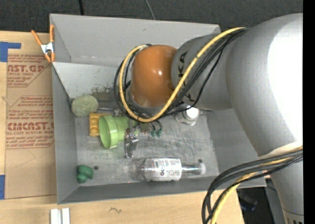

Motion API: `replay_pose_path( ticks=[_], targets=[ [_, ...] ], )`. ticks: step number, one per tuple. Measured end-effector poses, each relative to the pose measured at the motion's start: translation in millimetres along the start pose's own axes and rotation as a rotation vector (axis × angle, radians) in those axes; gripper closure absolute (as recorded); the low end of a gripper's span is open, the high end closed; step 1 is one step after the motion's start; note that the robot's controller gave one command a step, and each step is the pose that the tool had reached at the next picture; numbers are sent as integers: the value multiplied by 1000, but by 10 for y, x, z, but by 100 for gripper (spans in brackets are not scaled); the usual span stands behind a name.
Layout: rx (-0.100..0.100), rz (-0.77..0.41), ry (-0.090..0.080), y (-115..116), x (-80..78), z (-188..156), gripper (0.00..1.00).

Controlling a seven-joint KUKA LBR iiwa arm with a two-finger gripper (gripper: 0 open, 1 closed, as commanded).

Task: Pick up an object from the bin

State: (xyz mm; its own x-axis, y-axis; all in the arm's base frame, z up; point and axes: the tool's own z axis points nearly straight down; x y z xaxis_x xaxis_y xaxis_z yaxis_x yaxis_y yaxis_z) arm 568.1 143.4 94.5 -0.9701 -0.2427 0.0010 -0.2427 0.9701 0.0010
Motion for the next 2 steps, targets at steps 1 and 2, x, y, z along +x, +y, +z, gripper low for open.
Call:
replay_pose_path(
  ticks=[1, 2],
  targets=[
    [0, -10, -10, -178, -132, 26, 100],
    [2, 25, -3, -209, -157, 225, 100]
  ],
)
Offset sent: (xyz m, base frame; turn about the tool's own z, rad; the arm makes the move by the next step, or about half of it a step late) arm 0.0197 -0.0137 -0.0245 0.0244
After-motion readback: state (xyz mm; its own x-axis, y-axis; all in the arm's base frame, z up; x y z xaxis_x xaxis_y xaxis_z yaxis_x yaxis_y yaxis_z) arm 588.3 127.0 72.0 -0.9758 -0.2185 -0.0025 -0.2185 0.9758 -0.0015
